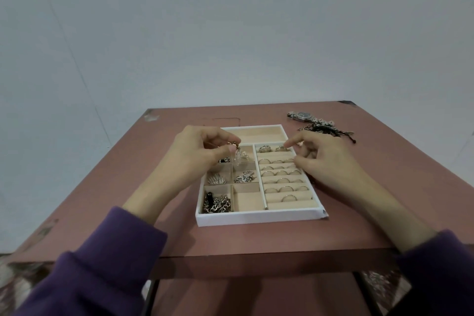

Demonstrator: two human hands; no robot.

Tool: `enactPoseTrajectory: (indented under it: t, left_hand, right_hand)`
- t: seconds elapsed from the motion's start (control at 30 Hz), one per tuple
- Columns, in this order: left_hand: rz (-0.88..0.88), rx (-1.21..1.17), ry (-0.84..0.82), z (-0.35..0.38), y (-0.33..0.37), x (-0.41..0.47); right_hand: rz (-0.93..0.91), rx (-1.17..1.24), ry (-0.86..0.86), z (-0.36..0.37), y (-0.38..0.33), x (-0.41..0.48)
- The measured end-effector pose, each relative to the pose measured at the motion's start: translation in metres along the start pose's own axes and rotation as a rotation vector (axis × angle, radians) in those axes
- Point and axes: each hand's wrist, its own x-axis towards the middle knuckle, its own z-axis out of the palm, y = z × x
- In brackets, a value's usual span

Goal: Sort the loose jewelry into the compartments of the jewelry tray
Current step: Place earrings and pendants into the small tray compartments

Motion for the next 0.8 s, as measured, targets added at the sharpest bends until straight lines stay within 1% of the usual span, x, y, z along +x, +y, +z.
enactPoseTrajectory:
  t: [0.13,0.2,0.3,0.37,0.5,0.6,0.8]
  left_hand:
    - [-0.015,0.013,-0.024,0.003,0.000,0.000]
    - [-0.018,0.010,-0.023,0.005,0.001,-0.001]
    - [-0.007,0.034,-0.019,0.005,0.004,-0.004]
    - [-0.005,0.056,-0.039,0.004,0.005,-0.006]
    - [0.009,0.111,-0.126,0.003,0.009,-0.013]
    - [0.017,0.170,-0.222,0.001,0.013,-0.018]
    - [0.007,0.250,-0.427,-0.003,0.020,-0.025]
  right_hand:
    - [-0.020,-0.016,0.015,0.001,0.004,-0.002]
    - [-0.022,-0.029,0.059,0.001,0.006,-0.002]
    - [-0.020,-0.177,0.138,-0.002,0.010,-0.004]
    - [0.000,-0.282,0.120,-0.005,0.012,-0.007]
    - [0.018,-0.291,0.047,-0.009,0.017,-0.010]
    - [0.010,-0.337,0.004,-0.010,0.018,-0.010]
    - [0.074,-0.426,0.072,-0.011,0.024,-0.004]
